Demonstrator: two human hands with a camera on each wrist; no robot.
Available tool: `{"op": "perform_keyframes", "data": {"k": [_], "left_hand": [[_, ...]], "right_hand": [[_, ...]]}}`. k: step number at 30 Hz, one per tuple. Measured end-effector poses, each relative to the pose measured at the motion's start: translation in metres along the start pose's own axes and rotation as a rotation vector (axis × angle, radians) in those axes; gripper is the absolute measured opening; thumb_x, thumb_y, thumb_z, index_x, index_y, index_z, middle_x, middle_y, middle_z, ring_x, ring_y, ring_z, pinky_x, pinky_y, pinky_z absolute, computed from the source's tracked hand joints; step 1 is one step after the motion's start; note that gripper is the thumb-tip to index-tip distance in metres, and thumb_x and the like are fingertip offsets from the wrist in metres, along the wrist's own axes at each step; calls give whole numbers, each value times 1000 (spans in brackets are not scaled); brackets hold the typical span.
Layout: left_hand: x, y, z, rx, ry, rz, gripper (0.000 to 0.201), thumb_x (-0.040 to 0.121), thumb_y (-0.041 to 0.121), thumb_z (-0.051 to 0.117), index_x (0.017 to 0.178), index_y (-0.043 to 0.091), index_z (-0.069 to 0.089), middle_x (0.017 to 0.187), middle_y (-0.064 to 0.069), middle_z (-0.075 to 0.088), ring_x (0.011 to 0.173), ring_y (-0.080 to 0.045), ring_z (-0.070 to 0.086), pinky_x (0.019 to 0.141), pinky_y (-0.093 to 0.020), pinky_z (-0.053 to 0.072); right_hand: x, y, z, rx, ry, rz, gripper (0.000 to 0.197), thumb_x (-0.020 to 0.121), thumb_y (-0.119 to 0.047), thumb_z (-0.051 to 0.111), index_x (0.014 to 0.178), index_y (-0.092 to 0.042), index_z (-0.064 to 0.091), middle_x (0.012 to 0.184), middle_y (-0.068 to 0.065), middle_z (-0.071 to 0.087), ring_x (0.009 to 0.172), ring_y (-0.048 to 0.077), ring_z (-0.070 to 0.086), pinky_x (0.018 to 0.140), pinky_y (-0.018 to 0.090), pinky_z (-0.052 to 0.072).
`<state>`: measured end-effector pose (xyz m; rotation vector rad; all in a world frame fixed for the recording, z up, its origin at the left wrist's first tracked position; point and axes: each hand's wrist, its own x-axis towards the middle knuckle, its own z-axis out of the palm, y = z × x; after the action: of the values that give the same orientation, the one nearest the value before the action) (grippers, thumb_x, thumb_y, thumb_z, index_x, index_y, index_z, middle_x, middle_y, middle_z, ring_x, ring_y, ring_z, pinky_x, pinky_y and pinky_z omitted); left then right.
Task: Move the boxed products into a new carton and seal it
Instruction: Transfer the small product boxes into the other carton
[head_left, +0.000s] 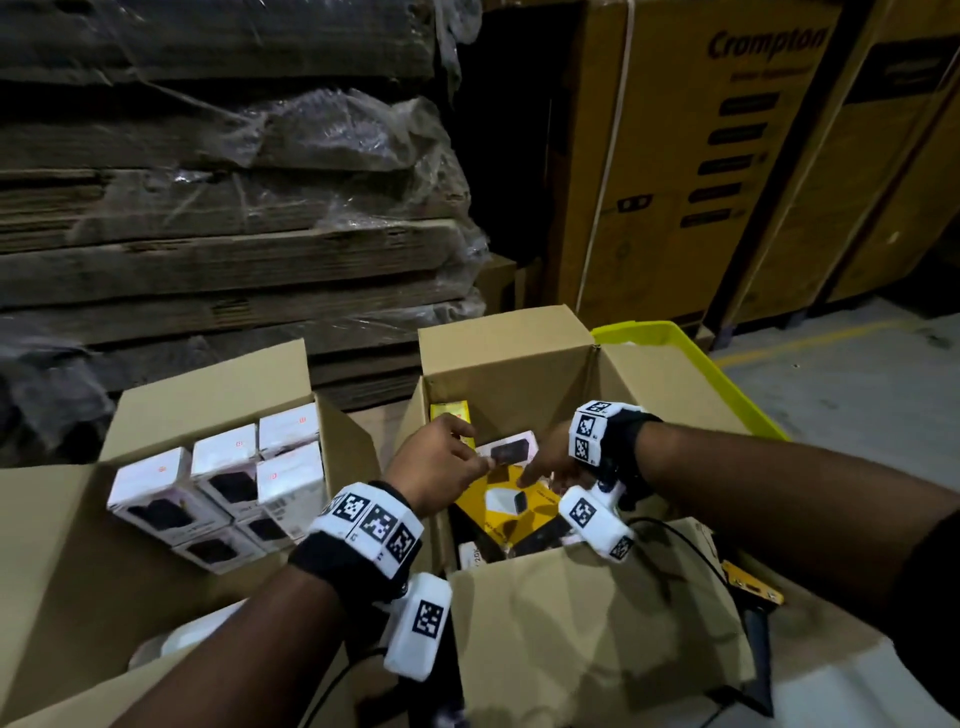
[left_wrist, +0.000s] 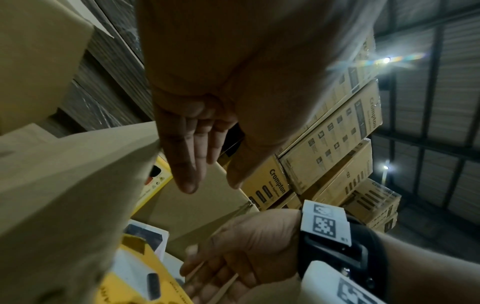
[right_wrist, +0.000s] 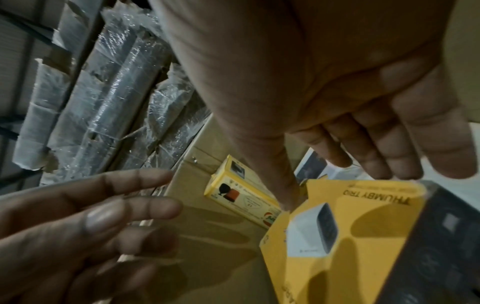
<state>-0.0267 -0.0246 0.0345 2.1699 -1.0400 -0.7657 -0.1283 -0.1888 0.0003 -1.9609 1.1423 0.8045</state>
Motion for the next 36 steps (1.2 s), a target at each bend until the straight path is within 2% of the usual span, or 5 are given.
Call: {"op": "perform_keyframes", "data": {"k": [5, 11, 19, 28, 36], "left_hand": [[0, -10, -7, -67, 47, 24, 35, 86, 15, 74, 117, 8, 58, 86, 1, 71, 78, -20, 71, 72, -37, 60], [0, -17, -7, -118, 47, 20, 34, 84, 17, 75, 114, 11, 59, 92, -2, 71, 84, -21, 71, 76, -41, 60], [3, -23, -6, -135, 44, 28, 33, 83, 20, 76, 111, 15, 61, 91, 2, 71, 84, -17, 70, 79, -41, 59], [13, -17, -1, 136, -3, 126, 44, 78, 39, 79, 114, 23, 61, 96, 9, 66, 90, -15, 65, 84, -35, 54], [15, -9, -3, 186, -113, 155, 44, 79, 42, 78, 115, 23, 60, 105, 4, 68, 93, -14, 66, 83, -39, 55]], "right_hand": [[11, 2, 1, -113, -49, 65, 74, 78, -54, 70, 128, -3, 54, 119, 11, 63, 98, 26, 61, 99, 39, 47], [16, 5, 7, -68, -63, 92, 34, 81, -45, 72, 80, -14, 60, 77, 1, 61, 68, 19, 58, 68, 28, 48], [62, 25, -11, 202, -247, 79, 65, 59, -31, 89, 107, 0, 60, 111, 18, 69, 115, 33, 61, 103, 46, 46], [26, 15, -41, 525, -126, 10, 31, 97, -24, 53, 86, 4, 57, 64, 18, 66, 51, 22, 67, 48, 27, 57], [32, 12, -46, -192, 269, -179, 32, 94, -21, 53, 121, -9, 61, 123, 10, 62, 113, 28, 59, 87, 29, 46]]}}
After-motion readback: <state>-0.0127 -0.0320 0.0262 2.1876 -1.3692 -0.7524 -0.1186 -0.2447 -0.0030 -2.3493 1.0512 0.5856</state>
